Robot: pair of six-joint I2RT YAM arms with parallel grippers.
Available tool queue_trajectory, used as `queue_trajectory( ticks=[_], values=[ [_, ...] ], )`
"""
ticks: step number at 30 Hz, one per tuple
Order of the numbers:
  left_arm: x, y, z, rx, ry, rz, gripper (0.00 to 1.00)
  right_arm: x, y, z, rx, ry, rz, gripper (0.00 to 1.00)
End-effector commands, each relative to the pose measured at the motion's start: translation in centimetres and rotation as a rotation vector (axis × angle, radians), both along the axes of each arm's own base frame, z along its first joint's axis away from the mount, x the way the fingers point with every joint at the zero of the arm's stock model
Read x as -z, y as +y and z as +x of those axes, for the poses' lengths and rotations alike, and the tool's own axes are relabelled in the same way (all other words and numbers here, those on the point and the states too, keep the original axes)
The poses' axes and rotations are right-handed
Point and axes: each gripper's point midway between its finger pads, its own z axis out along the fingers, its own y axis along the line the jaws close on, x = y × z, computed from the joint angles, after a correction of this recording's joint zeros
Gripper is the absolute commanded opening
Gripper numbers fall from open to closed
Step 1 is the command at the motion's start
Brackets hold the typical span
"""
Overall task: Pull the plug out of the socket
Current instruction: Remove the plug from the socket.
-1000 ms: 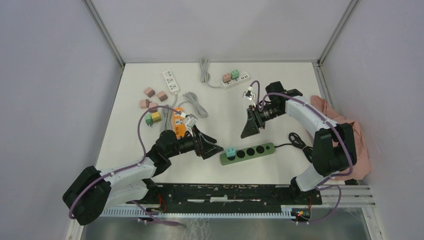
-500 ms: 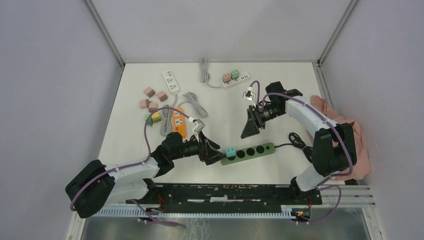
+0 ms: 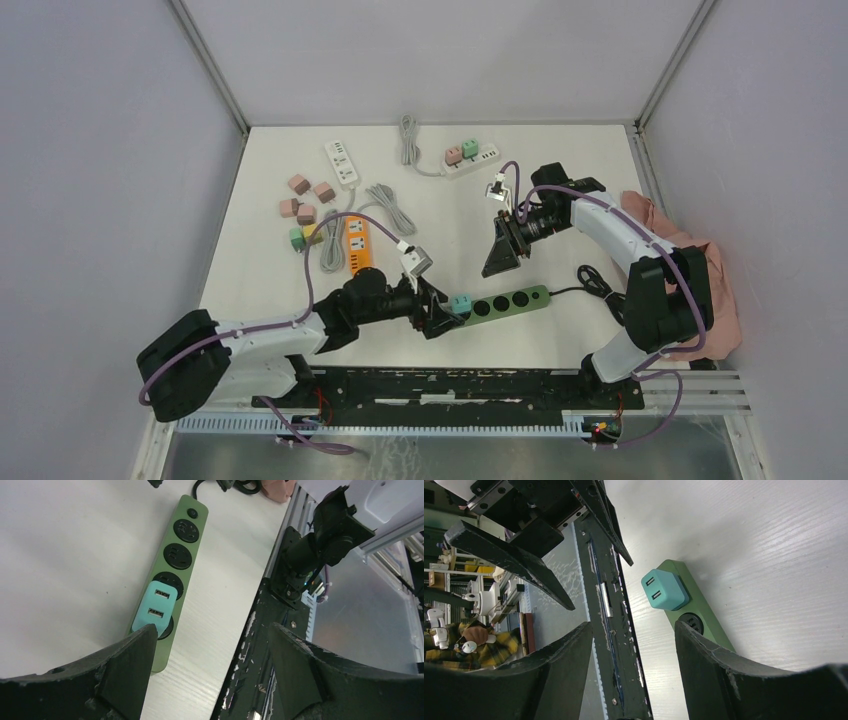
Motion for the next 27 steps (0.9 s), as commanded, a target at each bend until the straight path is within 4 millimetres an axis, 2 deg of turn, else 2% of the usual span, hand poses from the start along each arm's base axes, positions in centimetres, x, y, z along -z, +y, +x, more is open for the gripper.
queue_trajectory(
  ticks=[1, 11, 19, 27],
  values=[
    [-1.4, -0.3, 1.3, -0.043, -0.11, 0.011, 0.87, -2.0, 0.2, 0.7, -0.01, -0.087, 0.036, 0.67],
    [-2.1, 0.5, 1.5, -0.071, -0.157, 0.032, 0.87, -1.9, 0.1, 0.6, -0.011, -0.083, 0.035, 0.67],
    [-1.9, 0.2, 1.3, -0.064, -0.167, 0.068, 0.87, -1.9, 0.1, 0.6, -0.014, -0.086, 0.036, 0.67],
    [-1.9, -0.5, 0.2, -0.01, -0.198, 0.104, 0.87, -1.9, 0.1, 0.6, -0.017, -0.086, 0.036, 0.67]
  ],
)
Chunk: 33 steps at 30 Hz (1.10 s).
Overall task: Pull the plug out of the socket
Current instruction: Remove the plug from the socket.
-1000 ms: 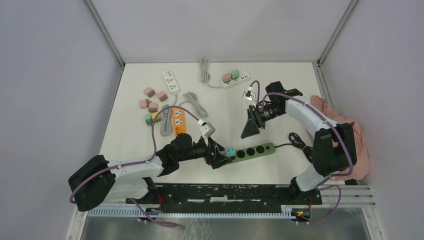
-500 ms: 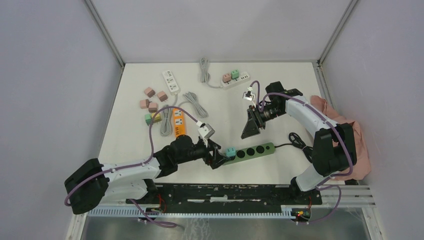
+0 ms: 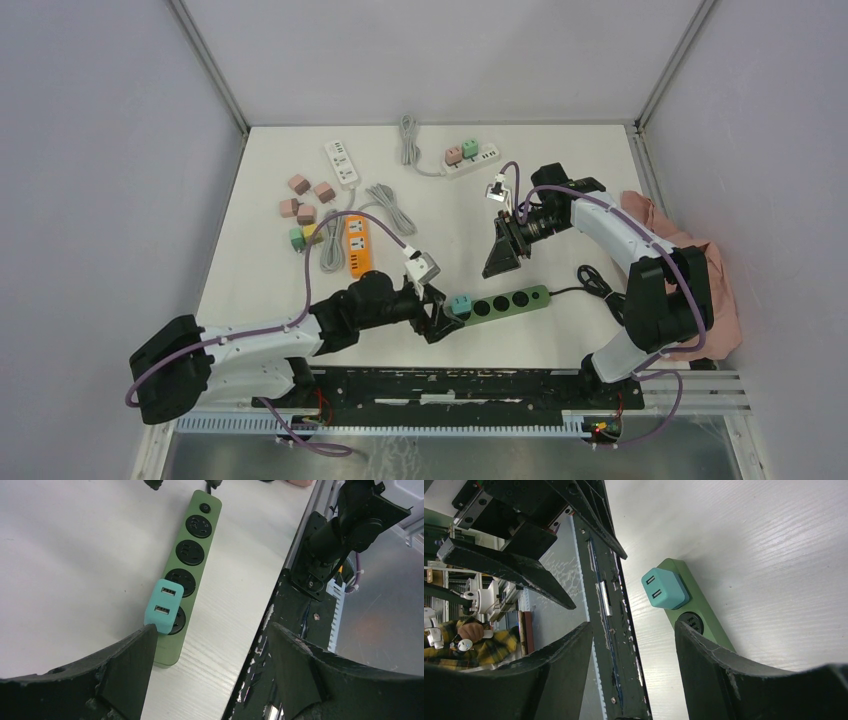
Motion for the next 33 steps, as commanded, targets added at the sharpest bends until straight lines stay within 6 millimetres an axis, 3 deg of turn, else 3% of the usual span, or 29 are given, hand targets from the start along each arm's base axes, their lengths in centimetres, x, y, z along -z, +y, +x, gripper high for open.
queue_trajectory(
  ticks=[1, 33],
  values=[
    [-2.0, -0.9, 0.4, 0.02, -0.09, -0.006, 0.87, -2.0, 0.2, 0.7, -0.01, -0.082, 0.038, 0.67],
    [0.4, -1.4, 0.1, 0.018, -0.106, 0.194, 0.86, -2.1, 0.2, 0.6, -0.016, -0.084, 0.039, 0.67]
  ],
)
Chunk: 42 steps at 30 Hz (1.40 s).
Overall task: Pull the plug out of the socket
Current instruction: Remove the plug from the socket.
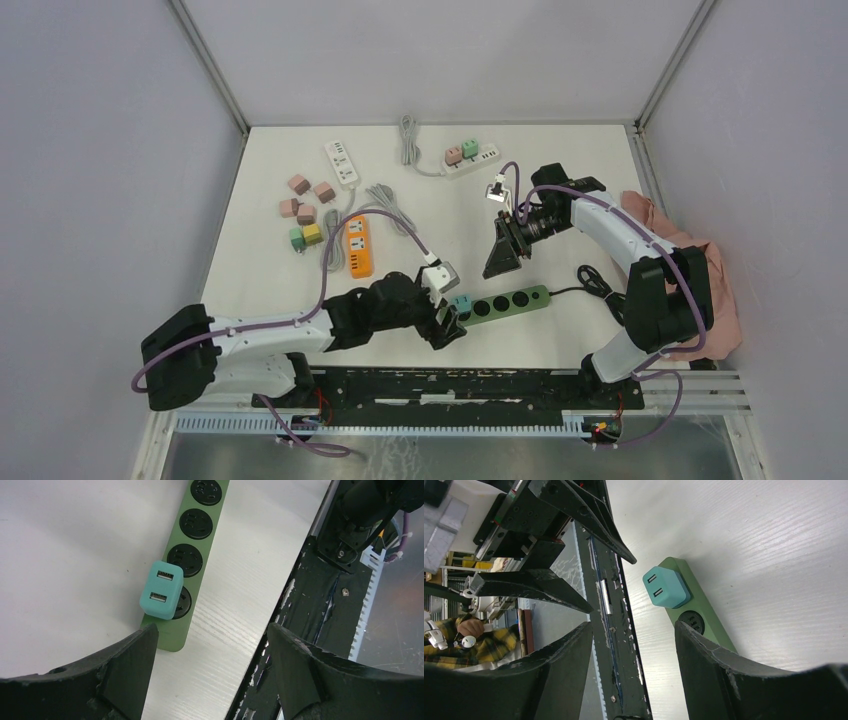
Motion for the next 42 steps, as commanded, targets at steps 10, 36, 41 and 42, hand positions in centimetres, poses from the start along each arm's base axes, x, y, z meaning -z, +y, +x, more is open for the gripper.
queue_trajectory(
  ticks=[10, 36, 41, 42],
  values=[
    [0.2, -0.7, 1.2, -0.015, -0.076, 0.103, 0.86, -2.0, 0.2, 0.7, -0.01, -0.081, 0.039, 0.67],
    [2.1, -1.1, 1.6, -0.005, -0.05, 0.223, 0.85, -2.0, 0.2, 0.7, -0.012, -0.081, 0.038, 0.67],
    [2.4, -1.2, 1.5, -0.003, -0.045, 0.233, 0.85, -2.0, 0.2, 0.7, -0.012, -0.081, 0.038, 0.67],
    [2.4, -1.2, 1.6, -0.003, -0.045, 0.234, 0.85, -2.0, 0.2, 0.6, -0.013, -0.081, 0.038, 0.67]
  ],
)
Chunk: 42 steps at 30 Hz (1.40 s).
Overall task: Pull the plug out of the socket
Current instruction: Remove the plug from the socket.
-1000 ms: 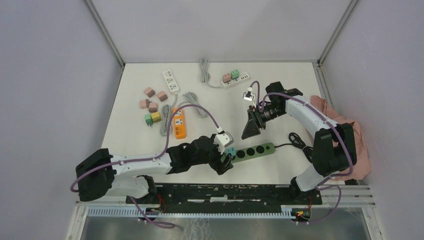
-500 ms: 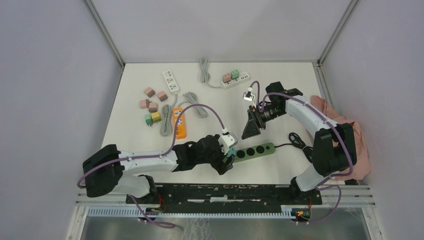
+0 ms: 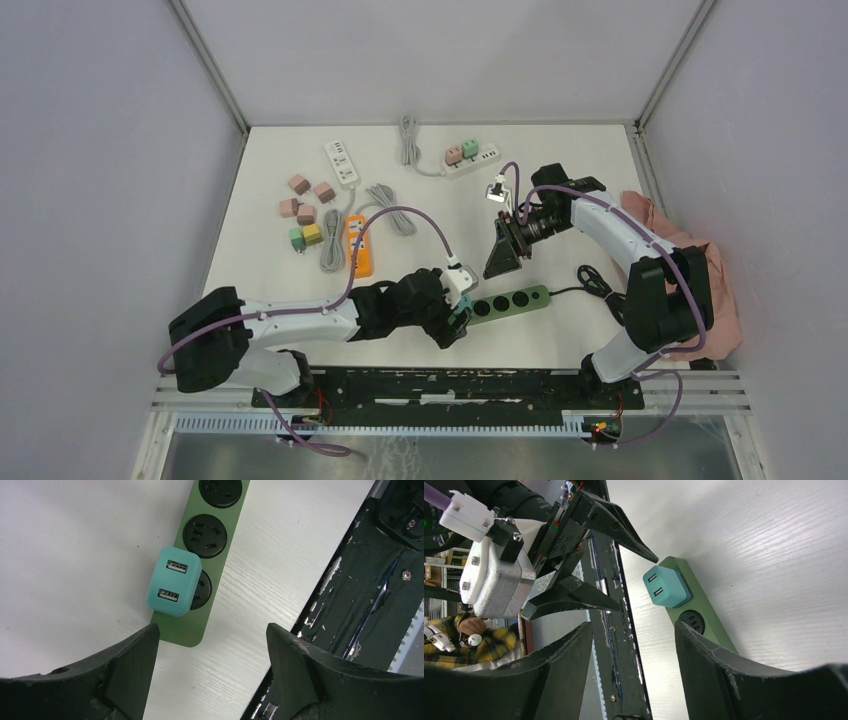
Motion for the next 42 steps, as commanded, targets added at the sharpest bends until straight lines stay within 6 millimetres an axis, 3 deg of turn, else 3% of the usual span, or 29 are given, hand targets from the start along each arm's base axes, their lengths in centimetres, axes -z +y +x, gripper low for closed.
queue_trajectory(
  ticks=[1, 34, 42],
  values=[
    [-1.3, -1.1, 0.8, 0.014, -0.052, -0.013, 0.85, -2.0, 0.2, 0.7, -0.009, -0.08, 0.039, 0.67],
    [-0.5, -1.5, 1.2, 0.009, -0.039, 0.037, 0.85, -2.1, 0.1, 0.6, -0.014, -0.083, 0.038, 0.67],
    [-1.4, -2.2, 3.1, -0.019, -0.106, 0.076, 0.84, -2.0, 0.2, 0.6, -0.015, -0.081, 0.038, 0.67]
  ],
)
